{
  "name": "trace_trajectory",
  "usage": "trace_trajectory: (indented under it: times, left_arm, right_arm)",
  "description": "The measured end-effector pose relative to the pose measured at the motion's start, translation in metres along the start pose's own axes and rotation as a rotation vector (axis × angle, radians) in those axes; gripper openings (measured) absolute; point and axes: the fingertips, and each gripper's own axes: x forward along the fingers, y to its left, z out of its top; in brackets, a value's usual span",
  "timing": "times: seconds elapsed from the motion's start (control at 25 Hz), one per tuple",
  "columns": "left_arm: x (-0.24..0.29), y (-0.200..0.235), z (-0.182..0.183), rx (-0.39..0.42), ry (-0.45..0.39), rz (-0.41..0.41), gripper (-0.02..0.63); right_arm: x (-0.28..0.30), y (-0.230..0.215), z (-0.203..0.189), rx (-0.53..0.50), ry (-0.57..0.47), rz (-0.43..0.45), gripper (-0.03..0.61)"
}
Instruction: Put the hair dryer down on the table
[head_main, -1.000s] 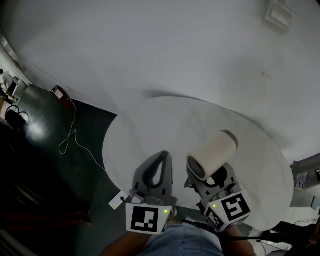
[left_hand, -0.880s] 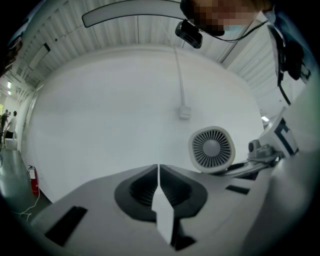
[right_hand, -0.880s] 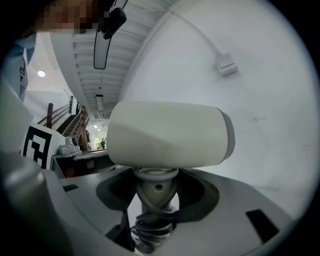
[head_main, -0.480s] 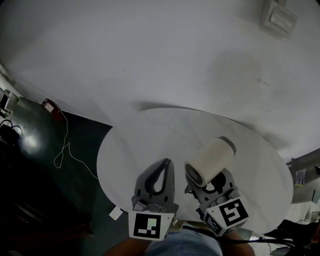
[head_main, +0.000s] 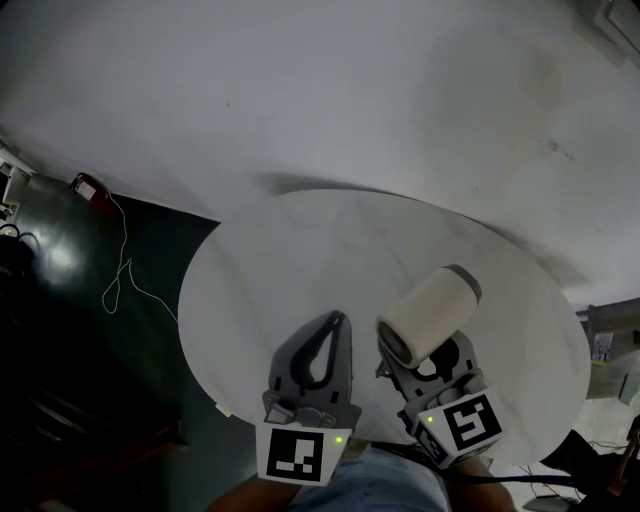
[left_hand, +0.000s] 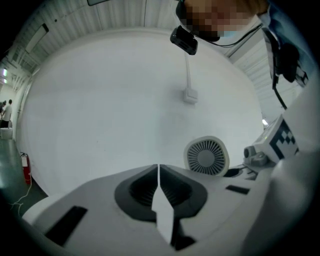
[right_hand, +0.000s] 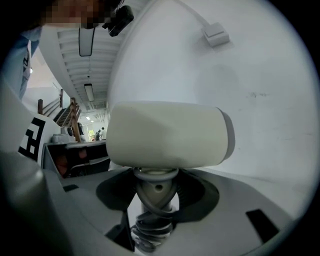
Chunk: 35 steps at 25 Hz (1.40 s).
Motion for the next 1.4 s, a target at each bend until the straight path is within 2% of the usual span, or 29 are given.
trace_trajectory:
  times: [0.68, 1.4]
  left_arm:
    - [0.044, 0.03, -0.039, -0.049, 0.098, 0.013, 0.017]
    - [0.071, 0.049, -0.06, -0.088, 0.142, 0.036, 0.017]
  right_arm:
    - [0.053, -0.024, -0.039, 0.06, 0.12, 0.005, 0.222]
    - [0.088, -0.035, -0.057, 0.076, 0.162, 0.034, 0.222]
